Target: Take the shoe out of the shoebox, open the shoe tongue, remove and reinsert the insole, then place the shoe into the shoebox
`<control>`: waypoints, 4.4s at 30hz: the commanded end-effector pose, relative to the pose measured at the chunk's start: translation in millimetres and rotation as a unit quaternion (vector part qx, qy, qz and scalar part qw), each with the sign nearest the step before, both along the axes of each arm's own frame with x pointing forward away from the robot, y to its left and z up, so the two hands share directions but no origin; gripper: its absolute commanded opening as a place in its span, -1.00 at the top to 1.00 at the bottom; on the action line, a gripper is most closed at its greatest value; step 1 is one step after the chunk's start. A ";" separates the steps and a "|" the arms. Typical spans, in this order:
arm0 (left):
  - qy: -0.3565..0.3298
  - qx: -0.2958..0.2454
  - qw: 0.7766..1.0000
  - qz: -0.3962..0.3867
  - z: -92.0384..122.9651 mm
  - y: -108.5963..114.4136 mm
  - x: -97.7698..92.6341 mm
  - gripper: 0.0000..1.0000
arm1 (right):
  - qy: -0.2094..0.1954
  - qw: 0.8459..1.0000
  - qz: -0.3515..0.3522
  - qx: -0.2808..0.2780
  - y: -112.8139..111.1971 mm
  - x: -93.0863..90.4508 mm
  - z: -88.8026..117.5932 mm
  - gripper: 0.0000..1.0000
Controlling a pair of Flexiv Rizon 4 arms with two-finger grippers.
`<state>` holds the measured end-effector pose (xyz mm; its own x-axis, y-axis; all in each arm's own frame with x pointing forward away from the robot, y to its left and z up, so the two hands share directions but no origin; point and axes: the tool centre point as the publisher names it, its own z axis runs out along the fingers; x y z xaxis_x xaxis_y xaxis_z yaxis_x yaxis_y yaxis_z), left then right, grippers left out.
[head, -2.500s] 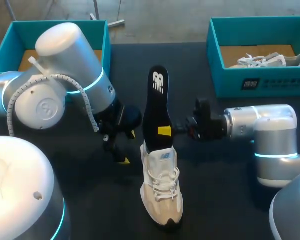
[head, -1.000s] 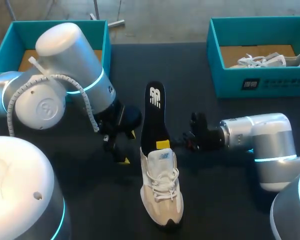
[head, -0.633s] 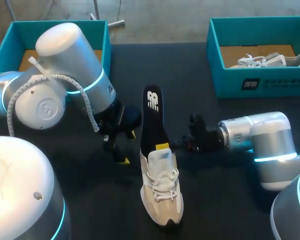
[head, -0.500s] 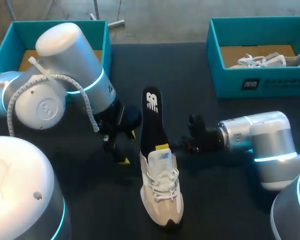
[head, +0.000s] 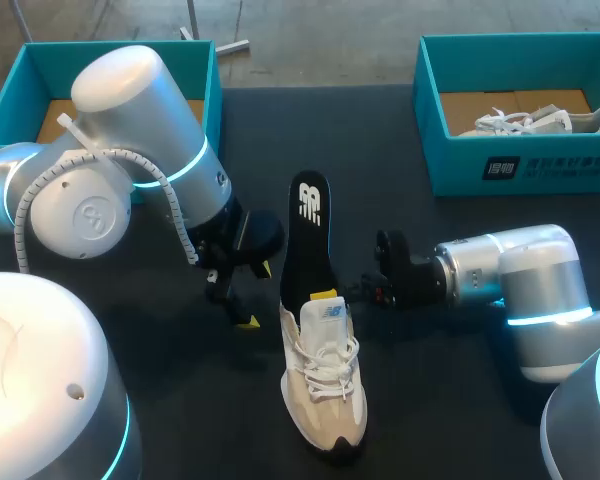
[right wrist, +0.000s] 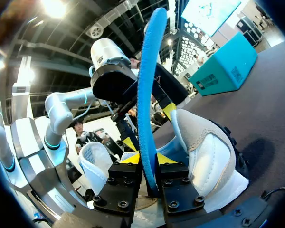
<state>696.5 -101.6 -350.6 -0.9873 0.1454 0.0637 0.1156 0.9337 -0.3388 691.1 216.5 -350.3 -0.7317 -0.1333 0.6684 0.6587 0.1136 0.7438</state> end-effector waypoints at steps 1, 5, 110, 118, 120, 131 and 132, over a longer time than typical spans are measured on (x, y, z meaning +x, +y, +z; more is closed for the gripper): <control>-0.001 0.001 1.000 0.000 -0.4 0.0 -0.5 -1.00 | -0.003 1.000 0.004 -0.005 5.1 2.7 -1.2 0.58; -0.001 0.001 1.000 0.000 -0.4 0.0 -0.5 -1.00 | -0.013 1.000 0.006 -0.009 6.4 4.4 4.2 0.58; -0.001 0.001 1.000 0.000 -0.4 0.0 -0.5 -1.00 | 0.002 0.997 0.054 -0.047 0.1 -12.1 -3.3 1.00; -0.001 0.001 1.000 0.000 -0.4 0.0 -0.5 -1.00 | -0.012 0.998 0.050 -0.047 3.5 -6.4 6.1 0.36; -0.001 0.001 1.000 0.000 -0.4 0.0 -0.5 -1.00 | -0.015 0.997 0.051 -0.049 4.5 -5.6 8.5 0.36; -0.001 0.001 1.000 0.000 -0.4 0.0 -0.5 -1.00 | -0.035 0.996 0.055 -0.062 7.2 -1.7 22.2 0.40; -0.001 0.001 1.000 0.000 -0.4 0.0 -0.5 -1.00 | -0.036 0.996 0.056 -0.063 7.4 -1.2 23.2 0.40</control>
